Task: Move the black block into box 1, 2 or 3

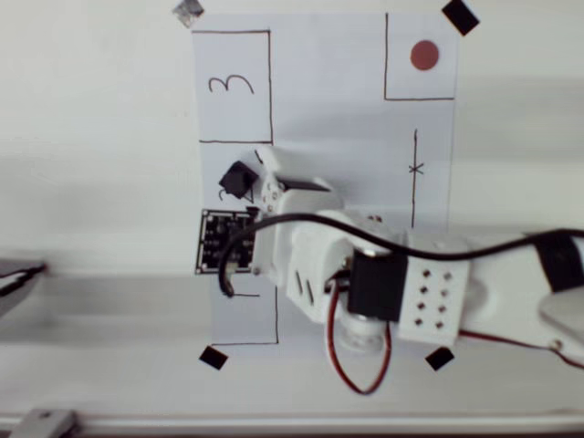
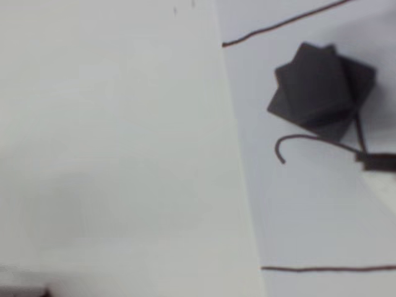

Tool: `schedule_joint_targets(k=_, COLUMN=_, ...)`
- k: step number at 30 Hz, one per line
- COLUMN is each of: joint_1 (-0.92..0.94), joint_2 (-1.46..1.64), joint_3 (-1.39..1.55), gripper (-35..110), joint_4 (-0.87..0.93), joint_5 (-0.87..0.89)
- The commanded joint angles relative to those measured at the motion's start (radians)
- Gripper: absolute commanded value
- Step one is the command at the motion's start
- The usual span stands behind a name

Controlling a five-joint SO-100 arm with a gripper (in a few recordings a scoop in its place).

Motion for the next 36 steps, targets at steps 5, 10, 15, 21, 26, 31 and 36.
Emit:
schedule_joint_targets(k=5, joint_1=-0.028, joint_2=0.377, joint_3=0.301, gripper=22, joint_4=-0.002, joint_5=0.015)
schedule_joint_targets(k=10, joint_1=-0.041, joint_2=0.535, joint_3=0.503, gripper=15, joint_4=-0.002, joint_5=-0.029)
schedule_joint_targets(k=15, joint_1=-0.055, joint_2=0.695, joint_3=0.695, gripper=6, joint_4=-0.003, joint_5=-0.063)
schedule_joint_targets(k=21, joint_1=-0.081, joint_2=0.881, joint_3=0.891, gripper=1, joint_4=-0.003, joint_5=-0.078)
schedule_joint_targets(k=26, joint_1=-0.106, joint_2=1.043, joint_3=1.075, gripper=0, joint_4=-0.005, joint_5=-0.094)
schedule_joint_targets(k=31, joint_1=-0.129, joint_2=1.229, joint_3=1.27, gripper=0, joint_4=-0.005, joint_5=-0.104)
schedule_joint_targets(k=36, joint_1=-0.161, joint_2=1.433, joint_3=1.474, gripper=0, joint_4=-0.005, joint_5=-0.087)
